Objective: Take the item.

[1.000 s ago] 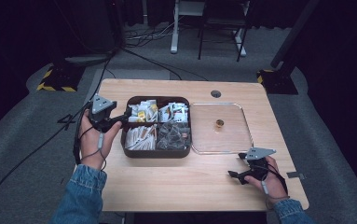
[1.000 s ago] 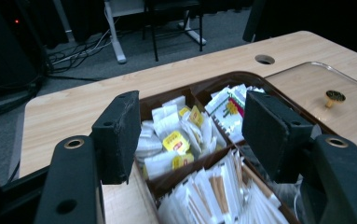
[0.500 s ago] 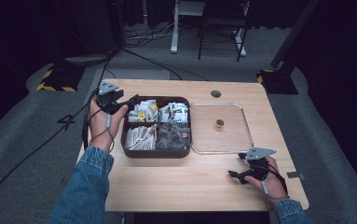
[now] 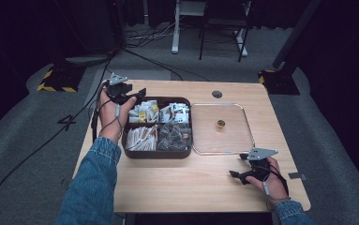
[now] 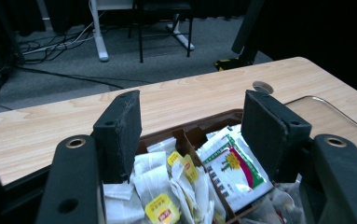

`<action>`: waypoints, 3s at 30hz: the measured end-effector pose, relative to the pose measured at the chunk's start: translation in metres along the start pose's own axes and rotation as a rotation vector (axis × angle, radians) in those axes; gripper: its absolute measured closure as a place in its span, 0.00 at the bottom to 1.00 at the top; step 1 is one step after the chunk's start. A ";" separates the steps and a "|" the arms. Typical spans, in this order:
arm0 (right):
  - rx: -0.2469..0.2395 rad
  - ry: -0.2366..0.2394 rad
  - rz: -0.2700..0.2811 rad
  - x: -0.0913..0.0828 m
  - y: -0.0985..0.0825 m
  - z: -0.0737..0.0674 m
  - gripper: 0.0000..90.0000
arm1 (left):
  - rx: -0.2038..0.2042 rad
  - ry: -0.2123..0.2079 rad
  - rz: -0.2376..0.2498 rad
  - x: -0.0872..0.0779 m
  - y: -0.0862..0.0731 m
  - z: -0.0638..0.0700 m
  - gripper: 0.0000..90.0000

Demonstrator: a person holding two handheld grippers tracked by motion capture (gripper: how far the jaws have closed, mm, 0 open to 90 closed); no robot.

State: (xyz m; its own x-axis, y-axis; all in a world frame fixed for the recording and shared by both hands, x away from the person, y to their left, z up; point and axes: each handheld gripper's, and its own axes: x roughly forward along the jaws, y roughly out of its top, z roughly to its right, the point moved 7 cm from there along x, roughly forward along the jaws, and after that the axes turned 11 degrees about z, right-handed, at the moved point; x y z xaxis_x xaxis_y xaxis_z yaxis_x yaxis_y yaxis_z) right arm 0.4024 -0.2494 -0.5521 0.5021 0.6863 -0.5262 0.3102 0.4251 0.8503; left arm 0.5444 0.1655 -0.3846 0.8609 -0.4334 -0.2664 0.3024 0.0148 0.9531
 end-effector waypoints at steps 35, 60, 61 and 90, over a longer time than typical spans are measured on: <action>-0.001 0.002 0.008 -0.002 -0.001 -0.001 0.19 | -0.024 -0.071 -0.195 0.088 -0.076 0.071 0.42; -0.001 0.001 0.008 -0.003 -0.001 -0.002 0.19 | 0.143 0.027 -0.303 0.093 -0.096 0.066 0.45; -0.001 0.001 0.008 -0.003 -0.001 -0.001 0.19 | 0.145 0.034 -0.302 0.091 -0.094 0.063 0.45; -0.002 0.004 0.007 -0.004 -0.002 -0.002 0.19 | 0.180 0.085 -0.343 0.083 -0.098 0.042 0.94</action>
State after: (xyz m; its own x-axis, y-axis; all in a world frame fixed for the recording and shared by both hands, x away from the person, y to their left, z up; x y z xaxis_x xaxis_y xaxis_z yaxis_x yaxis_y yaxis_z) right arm 0.3986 -0.2521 -0.5514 0.5010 0.6914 -0.5206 0.3055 0.4216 0.8538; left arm 0.5692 0.0902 -0.4936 0.7553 -0.3094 -0.5778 0.5087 -0.2792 0.8144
